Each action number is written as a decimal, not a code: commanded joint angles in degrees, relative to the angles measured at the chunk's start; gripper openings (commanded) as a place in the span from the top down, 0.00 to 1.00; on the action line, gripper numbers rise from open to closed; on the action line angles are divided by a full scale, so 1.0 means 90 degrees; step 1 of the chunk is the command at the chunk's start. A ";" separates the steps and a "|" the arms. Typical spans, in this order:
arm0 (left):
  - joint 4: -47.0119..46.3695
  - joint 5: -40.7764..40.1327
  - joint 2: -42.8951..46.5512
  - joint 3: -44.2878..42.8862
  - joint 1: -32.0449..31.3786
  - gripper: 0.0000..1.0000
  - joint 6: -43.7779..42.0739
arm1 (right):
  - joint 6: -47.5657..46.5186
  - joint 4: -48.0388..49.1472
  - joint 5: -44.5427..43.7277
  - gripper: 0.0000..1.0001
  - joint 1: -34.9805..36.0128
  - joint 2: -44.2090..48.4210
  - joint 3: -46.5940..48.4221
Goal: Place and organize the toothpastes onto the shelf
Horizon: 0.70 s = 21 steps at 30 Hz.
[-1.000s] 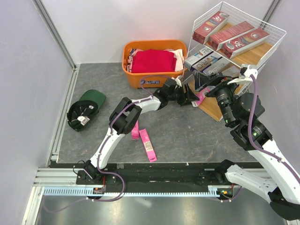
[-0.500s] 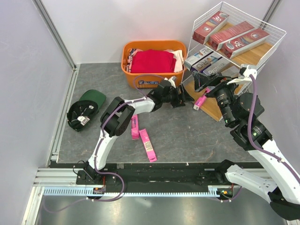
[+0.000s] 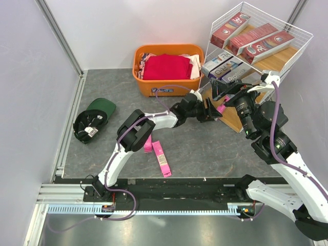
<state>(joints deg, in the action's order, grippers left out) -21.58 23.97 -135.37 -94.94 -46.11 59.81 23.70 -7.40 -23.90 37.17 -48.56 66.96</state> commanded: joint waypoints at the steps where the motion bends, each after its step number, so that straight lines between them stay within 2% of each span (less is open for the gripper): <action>1: -0.0239 -0.0241 -0.0359 -0.0369 -0.0014 0.27 0.0346 | -0.0124 0.0080 -0.0069 0.02 0.0021 0.0092 -0.0028; 9: -0.0160 -0.0982 -0.0583 -0.0925 0.0006 0.27 0.0337 | -0.0144 0.0070 -0.0069 0.02 0.0021 0.0102 -0.0038; 13: 0.0025 -0.0905 -0.1051 -0.1822 -0.0004 0.27 0.0453 | -0.0153 0.0051 -0.0040 0.02 0.0021 0.0092 -0.0028; 15: 0.0006 -0.0837 -0.1130 -0.1932 -0.0004 0.27 0.0561 | -0.0153 0.0022 -0.0030 0.02 0.0021 0.0092 0.0001; 18: -0.0111 -0.0924 -0.0917 -0.1592 -0.0033 0.27 0.0435 | -0.0163 -0.0008 -0.0030 0.02 0.0021 0.0131 0.0021; 21: -0.0287 -0.1129 -0.0322 -0.0733 -0.0082 0.23 0.0094 | -0.0173 -0.0018 0.0009 0.02 0.0021 0.0151 0.0021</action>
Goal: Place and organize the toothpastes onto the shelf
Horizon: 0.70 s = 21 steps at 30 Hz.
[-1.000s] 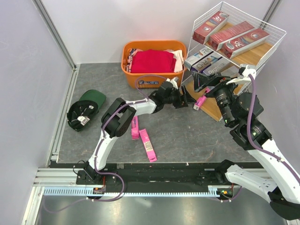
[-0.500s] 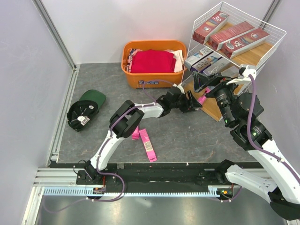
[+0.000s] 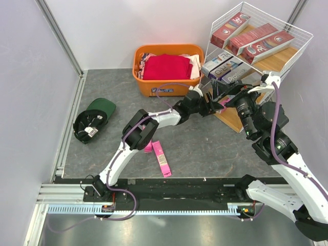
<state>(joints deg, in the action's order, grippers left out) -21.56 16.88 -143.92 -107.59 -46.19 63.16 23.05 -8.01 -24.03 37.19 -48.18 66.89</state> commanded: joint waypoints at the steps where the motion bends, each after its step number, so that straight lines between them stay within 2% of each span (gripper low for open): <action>1: -0.0348 -0.0401 0.0832 0.1188 -0.0082 0.22 -0.0356 | -0.0090 0.0060 0.0043 0.02 0.0018 0.0110 0.0038; 6: -0.0788 -0.0840 0.2365 0.3063 -0.0219 0.16 -0.1136 | -0.0090 0.0021 0.0160 0.02 0.0018 0.0032 0.0038; 10: -0.0418 -0.1173 0.3586 0.4208 -0.0336 0.14 -0.1860 | -0.0071 -0.0038 0.0277 0.02 0.0018 -0.0037 0.0009; 14: 0.0772 -0.2087 0.4700 0.5049 -0.0356 0.11 -0.2513 | 0.0007 -0.0047 0.0550 0.02 0.0028 -0.0153 -0.0108; 19: 0.2772 -0.3445 0.5950 0.5674 -0.0278 0.04 -0.2720 | 0.0154 -0.0086 0.0961 0.02 0.0018 -0.0446 -0.0274; 21: 0.3321 -0.3652 0.6195 0.5811 -0.0112 0.02 -0.2711 | 0.0232 -0.0077 0.1204 0.02 0.0018 -0.0554 -0.0333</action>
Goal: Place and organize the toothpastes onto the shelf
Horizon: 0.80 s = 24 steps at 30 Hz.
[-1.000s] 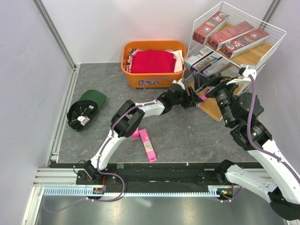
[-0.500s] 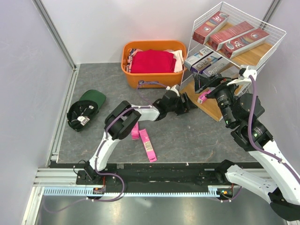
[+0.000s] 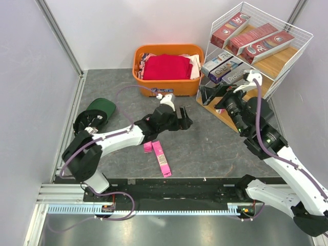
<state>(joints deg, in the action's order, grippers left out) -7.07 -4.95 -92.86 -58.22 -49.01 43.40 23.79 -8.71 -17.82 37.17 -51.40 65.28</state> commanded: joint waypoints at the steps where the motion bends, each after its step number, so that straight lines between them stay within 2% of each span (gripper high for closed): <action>1: 0.1916 -0.1401 0.0706 0.0345 0.0270 0.02 -0.0535 | 0.0178 0.0011 0.0603 0.02 0.0021 -0.0284 -0.0182; 2: 0.2363 -0.1461 0.0766 0.0384 0.0435 0.02 -0.0525 | 0.0217 0.0011 0.0749 0.02 0.0021 -0.0343 -0.0192; 8: 0.3440 -0.1793 0.0875 0.0394 0.1012 0.02 -0.0272 | 0.0364 0.0089 0.1072 0.02 0.0021 -0.0617 -0.0348; 17: 0.3559 -0.1716 -0.0003 0.0492 0.1305 0.04 -0.0115 | 0.0442 0.0177 0.1326 0.02 0.0021 -0.0842 -0.0466; 24: 0.3413 -0.1725 -0.0570 0.0492 0.1305 0.18 -0.0144 | 0.0462 0.0187 0.1385 0.02 0.0021 -0.0939 -0.0485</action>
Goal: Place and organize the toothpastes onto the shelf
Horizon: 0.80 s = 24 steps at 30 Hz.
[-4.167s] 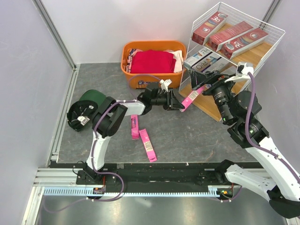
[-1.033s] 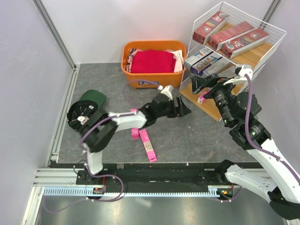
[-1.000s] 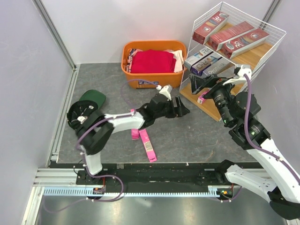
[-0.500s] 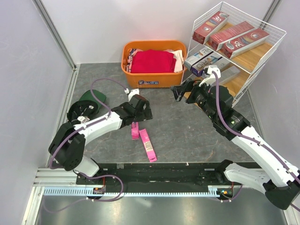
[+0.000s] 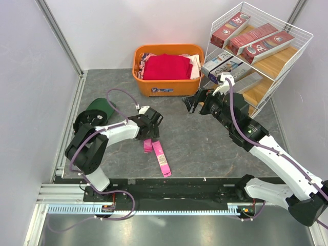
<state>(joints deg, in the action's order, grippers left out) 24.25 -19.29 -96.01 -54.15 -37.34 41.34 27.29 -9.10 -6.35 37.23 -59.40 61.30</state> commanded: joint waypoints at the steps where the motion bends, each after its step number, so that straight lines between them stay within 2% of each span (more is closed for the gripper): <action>1: -0.0184 -0.0123 -0.0231 0.0098 0.0009 0.26 0.0084 | 0.0064 0.0240 0.0110 0.02 0.0013 -0.0060 -0.0043; 2: -0.0252 -0.0064 -0.0231 0.0128 0.0009 0.31 0.0065 | 0.0073 0.0240 0.0129 0.02 0.0013 -0.0070 -0.0063; 3: -0.0321 0.0014 -0.0202 0.0138 0.0009 0.42 0.0045 | 0.0073 0.0259 0.0129 0.02 0.0013 -0.0090 -0.0072; 11: -0.0770 0.0141 0.0538 0.0265 -0.0177 0.56 -0.0384 | 0.0132 0.0318 0.0256 0.02 0.0013 -0.0392 -0.0102; 13: -0.0868 0.0180 0.0774 0.0284 -0.0274 0.63 -0.0560 | 0.0181 0.0337 0.0354 0.02 0.0013 -0.0461 -0.0102; 24: -0.1483 0.0073 0.2834 0.0440 -0.0967 0.64 -0.1039 | 0.0376 0.0465 0.0696 0.02 0.0004 -0.0920 -0.0102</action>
<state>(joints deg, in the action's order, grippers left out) 16.82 -17.67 -76.38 -50.63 -44.18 35.64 29.30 -7.73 -1.87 37.23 -66.89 60.42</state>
